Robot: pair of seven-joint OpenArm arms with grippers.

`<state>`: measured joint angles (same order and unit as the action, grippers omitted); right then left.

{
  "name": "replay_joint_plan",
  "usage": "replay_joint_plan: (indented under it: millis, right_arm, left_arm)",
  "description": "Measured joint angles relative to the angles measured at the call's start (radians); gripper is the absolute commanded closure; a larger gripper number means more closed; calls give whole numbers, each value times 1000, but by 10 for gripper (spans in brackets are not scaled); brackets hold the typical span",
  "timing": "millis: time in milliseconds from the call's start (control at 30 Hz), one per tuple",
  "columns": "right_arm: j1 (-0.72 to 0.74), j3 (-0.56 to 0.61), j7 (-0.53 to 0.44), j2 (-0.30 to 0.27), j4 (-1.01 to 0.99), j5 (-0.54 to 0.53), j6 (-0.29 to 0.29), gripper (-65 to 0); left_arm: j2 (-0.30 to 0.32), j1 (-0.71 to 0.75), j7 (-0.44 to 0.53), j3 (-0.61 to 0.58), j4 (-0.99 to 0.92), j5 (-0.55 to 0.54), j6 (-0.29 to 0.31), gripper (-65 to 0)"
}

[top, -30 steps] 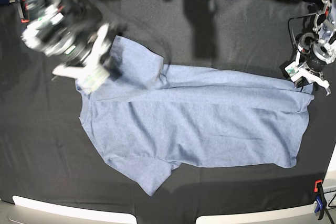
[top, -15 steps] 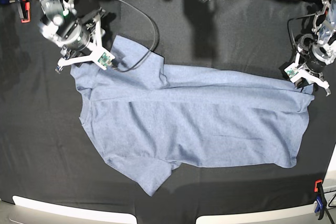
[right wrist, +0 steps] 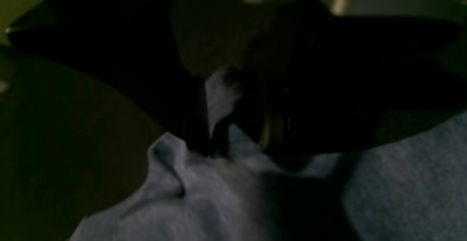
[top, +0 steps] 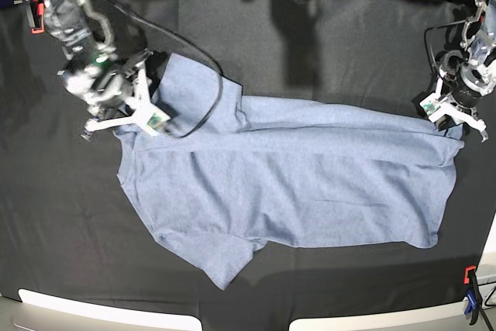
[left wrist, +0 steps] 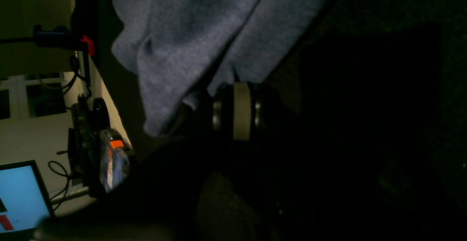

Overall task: Layout the t-shirt on the table in an organized manner, then fold the t-shirt properly
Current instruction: 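Grasp the collar area with the right gripper and pull it toward the left gripper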

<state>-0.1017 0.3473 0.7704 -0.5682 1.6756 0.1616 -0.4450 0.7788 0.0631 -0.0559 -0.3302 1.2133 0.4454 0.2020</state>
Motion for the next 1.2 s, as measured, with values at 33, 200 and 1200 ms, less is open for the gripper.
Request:
replay_joint_plan:
  millis: [33,200,1200]
  right_arm:
    - [0,7,0,0,0,8,13,-222]
    - [-5,18,-3,3,-6,52,63,0]
    - [-374,-317,-107,-142,241,-144,-51,-329]
  left_arm:
    - [0,0,0,0,0,0,0,0]
    - [0,0,0,0,0,-12,0,0]
    - [213,346,-154,3,307,-153,4,0]
